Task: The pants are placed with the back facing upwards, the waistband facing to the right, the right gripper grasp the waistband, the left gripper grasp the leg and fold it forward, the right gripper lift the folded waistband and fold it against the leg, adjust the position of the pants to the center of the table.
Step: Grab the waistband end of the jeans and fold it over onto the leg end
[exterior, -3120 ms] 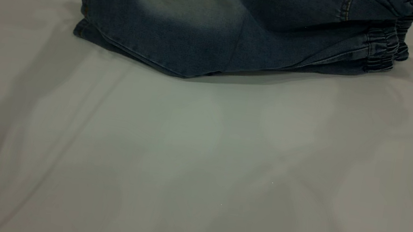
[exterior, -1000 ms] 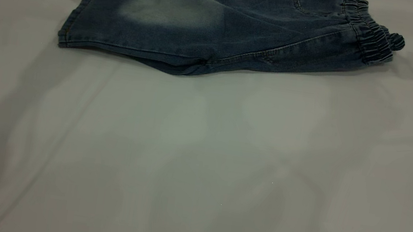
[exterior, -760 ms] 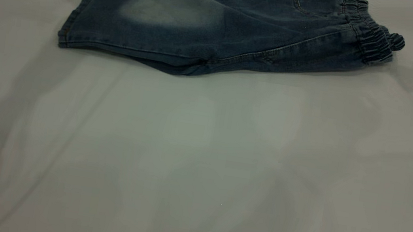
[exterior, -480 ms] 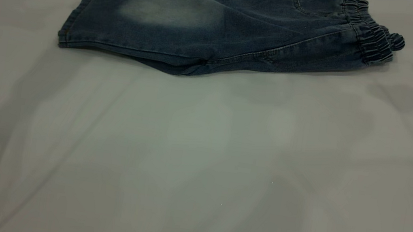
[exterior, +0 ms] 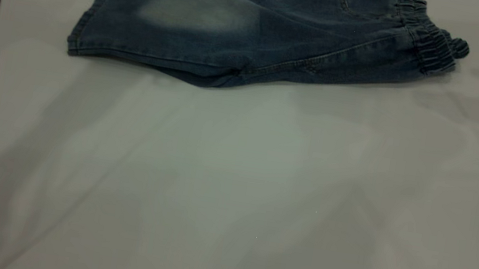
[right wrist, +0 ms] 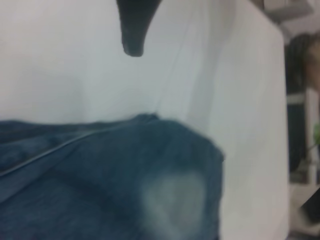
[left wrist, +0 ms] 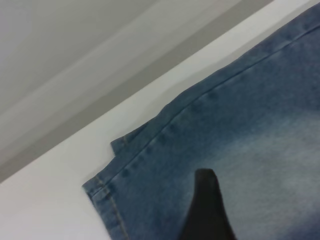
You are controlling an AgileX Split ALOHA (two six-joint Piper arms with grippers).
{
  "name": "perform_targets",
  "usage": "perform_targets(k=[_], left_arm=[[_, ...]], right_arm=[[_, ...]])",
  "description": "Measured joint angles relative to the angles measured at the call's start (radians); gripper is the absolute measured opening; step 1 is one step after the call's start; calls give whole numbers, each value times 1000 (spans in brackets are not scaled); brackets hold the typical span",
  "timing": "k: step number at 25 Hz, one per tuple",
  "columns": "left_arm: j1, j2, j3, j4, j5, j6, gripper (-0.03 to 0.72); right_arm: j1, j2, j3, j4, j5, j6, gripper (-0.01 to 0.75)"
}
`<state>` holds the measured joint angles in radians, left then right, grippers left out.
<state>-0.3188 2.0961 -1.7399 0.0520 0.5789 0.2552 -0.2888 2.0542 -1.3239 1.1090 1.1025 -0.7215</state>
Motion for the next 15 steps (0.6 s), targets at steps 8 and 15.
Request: perform_targets(k=[8,15], left_arm=[[-44,-1,0,-2,18,-2,503],[-44,-1,0,-3,36,-34,503]], right_arm=[[-2,177,-19,121,-55,-70,566],[-11,307,-91,148,-58,-54,566]])
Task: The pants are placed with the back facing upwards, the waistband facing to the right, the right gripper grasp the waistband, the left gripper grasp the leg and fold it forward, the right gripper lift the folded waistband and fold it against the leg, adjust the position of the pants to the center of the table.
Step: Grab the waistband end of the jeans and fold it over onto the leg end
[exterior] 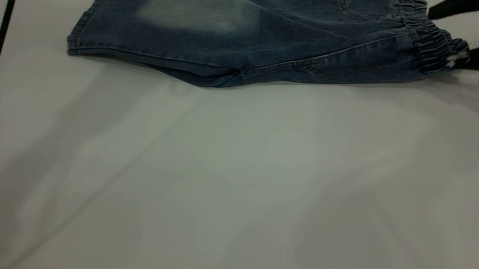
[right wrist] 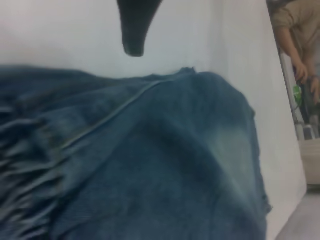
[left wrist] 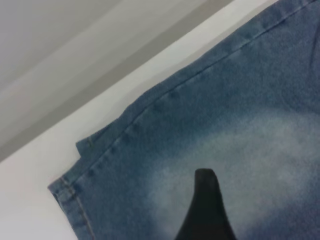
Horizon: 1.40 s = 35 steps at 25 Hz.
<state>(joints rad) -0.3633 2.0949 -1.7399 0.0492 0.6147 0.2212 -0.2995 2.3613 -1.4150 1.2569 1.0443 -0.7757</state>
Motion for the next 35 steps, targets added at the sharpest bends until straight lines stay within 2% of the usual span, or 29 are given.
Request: perform_targets(k=[7,14,23,35], left_arm=[[0,0,-1,2,-25,0,503],[0,0,-1,2,-47,-2,503],[0,0,-1,2,-50,-2,503],[0,0,-1,0,-50,-2,503]], right_arm=[[-51,5,0,6,-43,14,566],[-53,46,0,12,-46,4,566],[-53,65,0,99,-49,-96,566],[-53,75,0,108,-81,-99,566]])
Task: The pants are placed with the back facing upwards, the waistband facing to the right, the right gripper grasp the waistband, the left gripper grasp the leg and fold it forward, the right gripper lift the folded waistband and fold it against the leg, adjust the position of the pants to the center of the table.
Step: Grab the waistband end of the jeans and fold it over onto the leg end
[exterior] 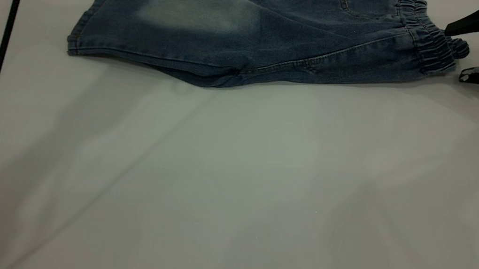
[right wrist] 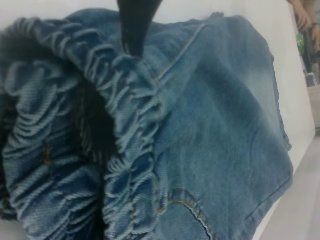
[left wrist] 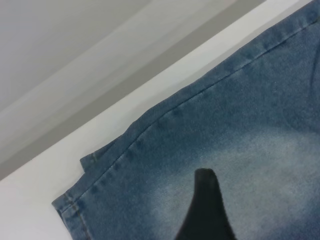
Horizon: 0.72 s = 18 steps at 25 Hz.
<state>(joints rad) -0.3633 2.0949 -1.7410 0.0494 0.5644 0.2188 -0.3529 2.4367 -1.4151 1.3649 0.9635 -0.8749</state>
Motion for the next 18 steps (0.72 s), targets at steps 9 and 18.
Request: perform_targets(k=[9,18], left_arm=[[0,0,0,0,-9,0,503],[0,0,0,-3,-19,0,503]], right_arm=[[5,57,-17,87,26,-58,566],[36,100,-70,144,62,-81,566]])
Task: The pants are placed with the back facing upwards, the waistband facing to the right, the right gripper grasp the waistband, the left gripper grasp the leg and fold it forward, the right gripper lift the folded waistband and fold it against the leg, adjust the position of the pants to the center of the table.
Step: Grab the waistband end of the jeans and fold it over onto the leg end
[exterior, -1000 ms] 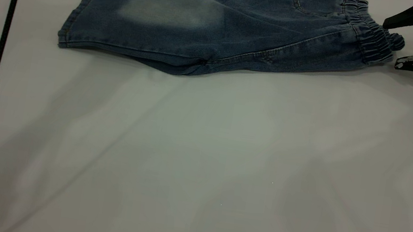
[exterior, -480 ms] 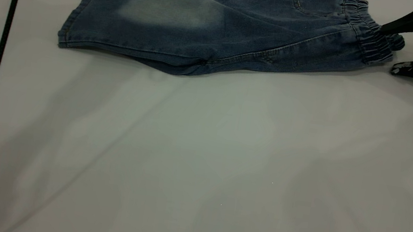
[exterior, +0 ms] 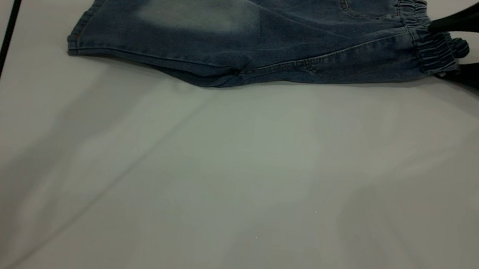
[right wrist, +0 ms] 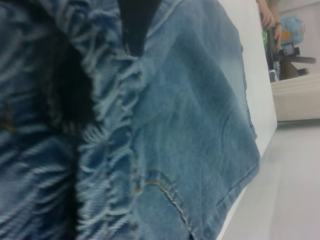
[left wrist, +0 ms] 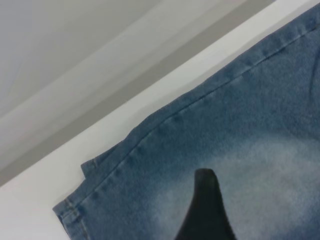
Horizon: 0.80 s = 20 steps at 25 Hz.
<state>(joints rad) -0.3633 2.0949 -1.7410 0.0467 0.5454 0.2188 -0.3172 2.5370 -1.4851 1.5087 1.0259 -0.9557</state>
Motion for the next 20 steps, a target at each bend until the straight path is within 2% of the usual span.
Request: perform_targets(k=[7,10,13,19,20], left_arm=[[0,0,0,0,-7,0,503],[0,0,0,0,-6,0,503],[0,0,0,-1,-1,0,503],[-34,0,-2,-31,44,0,503],[-44,1,-7,-36,63,0,503]], right_arm=[[76,12,-59,2,-8,1,566],[89,12,-79,3,-29,14,538],[89,12,-80,1,-44,25,442],[89,8,-108,-57,-57,22,111],[89,2,-109,-63,-63,22,92]])
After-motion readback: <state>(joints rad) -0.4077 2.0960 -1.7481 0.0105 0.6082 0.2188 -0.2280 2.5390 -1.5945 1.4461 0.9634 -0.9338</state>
